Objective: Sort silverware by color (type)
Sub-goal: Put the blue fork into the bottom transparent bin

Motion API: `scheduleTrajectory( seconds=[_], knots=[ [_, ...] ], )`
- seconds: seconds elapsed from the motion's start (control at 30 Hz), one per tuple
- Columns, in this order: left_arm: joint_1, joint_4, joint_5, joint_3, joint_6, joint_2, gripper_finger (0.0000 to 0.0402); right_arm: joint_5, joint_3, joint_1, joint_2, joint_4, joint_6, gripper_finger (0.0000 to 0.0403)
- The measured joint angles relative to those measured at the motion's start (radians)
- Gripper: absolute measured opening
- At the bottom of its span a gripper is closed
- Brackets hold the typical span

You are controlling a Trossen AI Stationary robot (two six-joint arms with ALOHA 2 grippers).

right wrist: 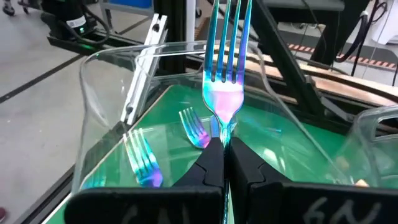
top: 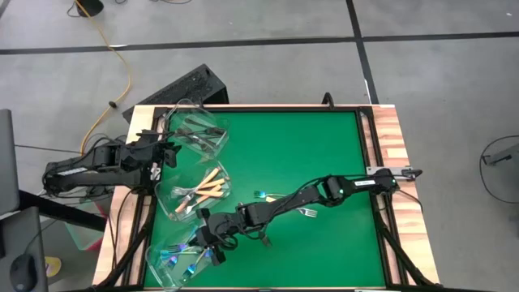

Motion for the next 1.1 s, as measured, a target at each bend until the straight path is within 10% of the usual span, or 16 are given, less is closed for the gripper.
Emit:
scheduleTrajectory(
  seconds=[1.1],
  knots=[
    [0.000, 0.000, 0.000, 0.000, 0.000, 0.000, 0.0172, -0.027, 0.001, -0.017, 0.044, -0.016, 0.002, 0.0066]
  ],
)
